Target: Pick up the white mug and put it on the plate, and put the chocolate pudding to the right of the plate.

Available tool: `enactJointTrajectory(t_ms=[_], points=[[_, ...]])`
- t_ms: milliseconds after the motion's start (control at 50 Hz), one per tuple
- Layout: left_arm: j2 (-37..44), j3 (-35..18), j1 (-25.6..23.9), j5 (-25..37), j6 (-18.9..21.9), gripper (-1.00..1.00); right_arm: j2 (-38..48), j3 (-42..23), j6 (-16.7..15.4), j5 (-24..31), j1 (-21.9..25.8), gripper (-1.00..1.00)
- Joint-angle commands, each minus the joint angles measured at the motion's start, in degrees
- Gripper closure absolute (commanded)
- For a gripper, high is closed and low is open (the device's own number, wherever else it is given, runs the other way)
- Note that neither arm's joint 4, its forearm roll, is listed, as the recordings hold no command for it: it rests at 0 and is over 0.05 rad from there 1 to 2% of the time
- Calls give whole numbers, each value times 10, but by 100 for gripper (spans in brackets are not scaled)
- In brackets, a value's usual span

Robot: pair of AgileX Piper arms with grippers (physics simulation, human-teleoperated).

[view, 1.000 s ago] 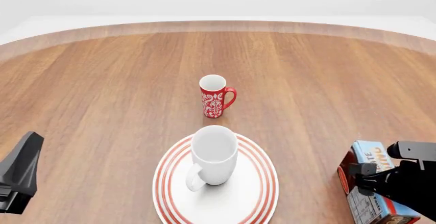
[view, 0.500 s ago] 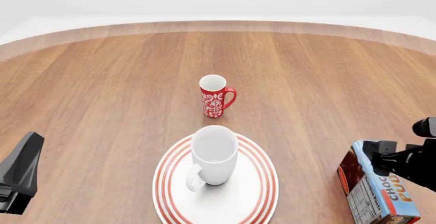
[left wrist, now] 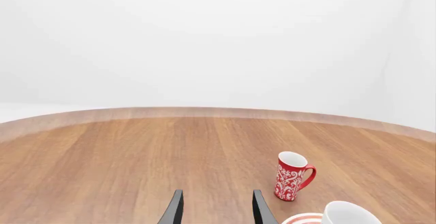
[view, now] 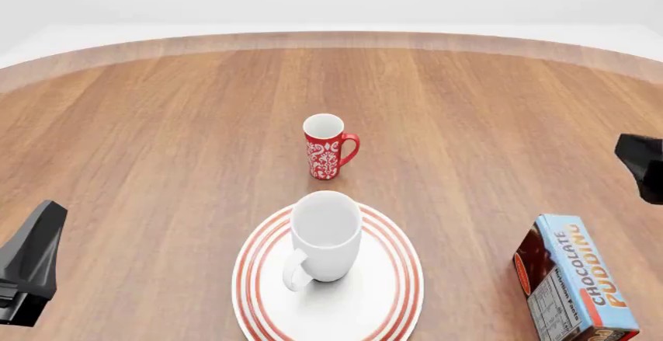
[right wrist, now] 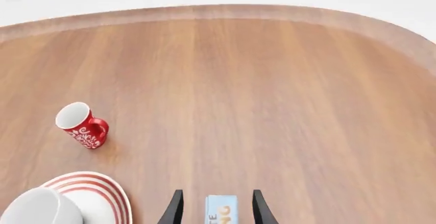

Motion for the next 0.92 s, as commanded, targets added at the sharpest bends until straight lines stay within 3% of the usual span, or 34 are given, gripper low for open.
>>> enactJointTrajectory(t_ms=[20,100,580,760,920], points=[[0,-1,0,1,1,-100,-35,-63,-23,16,-13,-100],[0,-1,0,1,1,-100,-43,-69,-22,12,-20,-100],[0,-1,0,1,9,-100,-225,-100,-110,-36,-43,-100],[0,-1,2,2,15,-100,-302,-111,-100,-46,-68,-100],[0,-3,6,0,20,-100,-305,-120,-100,-82,-72,-100]])
